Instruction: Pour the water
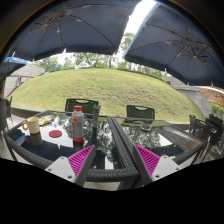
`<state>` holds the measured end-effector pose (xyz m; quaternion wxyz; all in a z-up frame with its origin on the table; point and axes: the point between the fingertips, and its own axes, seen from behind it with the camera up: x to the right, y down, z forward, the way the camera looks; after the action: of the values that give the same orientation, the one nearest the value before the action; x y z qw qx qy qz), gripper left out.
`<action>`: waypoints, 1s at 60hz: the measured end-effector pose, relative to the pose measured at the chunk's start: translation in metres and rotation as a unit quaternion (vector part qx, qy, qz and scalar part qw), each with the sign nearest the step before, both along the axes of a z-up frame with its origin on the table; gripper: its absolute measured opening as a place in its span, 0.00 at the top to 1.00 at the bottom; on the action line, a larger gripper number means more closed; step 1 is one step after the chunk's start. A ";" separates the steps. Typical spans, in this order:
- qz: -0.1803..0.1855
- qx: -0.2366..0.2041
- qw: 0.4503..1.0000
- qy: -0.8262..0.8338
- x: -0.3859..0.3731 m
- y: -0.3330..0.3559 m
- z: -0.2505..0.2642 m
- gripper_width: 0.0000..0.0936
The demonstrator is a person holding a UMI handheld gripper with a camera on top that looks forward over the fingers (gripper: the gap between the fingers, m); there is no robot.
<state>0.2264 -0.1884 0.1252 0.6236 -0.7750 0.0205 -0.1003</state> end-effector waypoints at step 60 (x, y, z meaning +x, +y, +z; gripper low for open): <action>0.081 0.033 0.992 0.088 -0.142 0.284 -0.021 0.42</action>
<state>0.0848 0.0956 0.1038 0.6504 -0.7591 0.0158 0.0193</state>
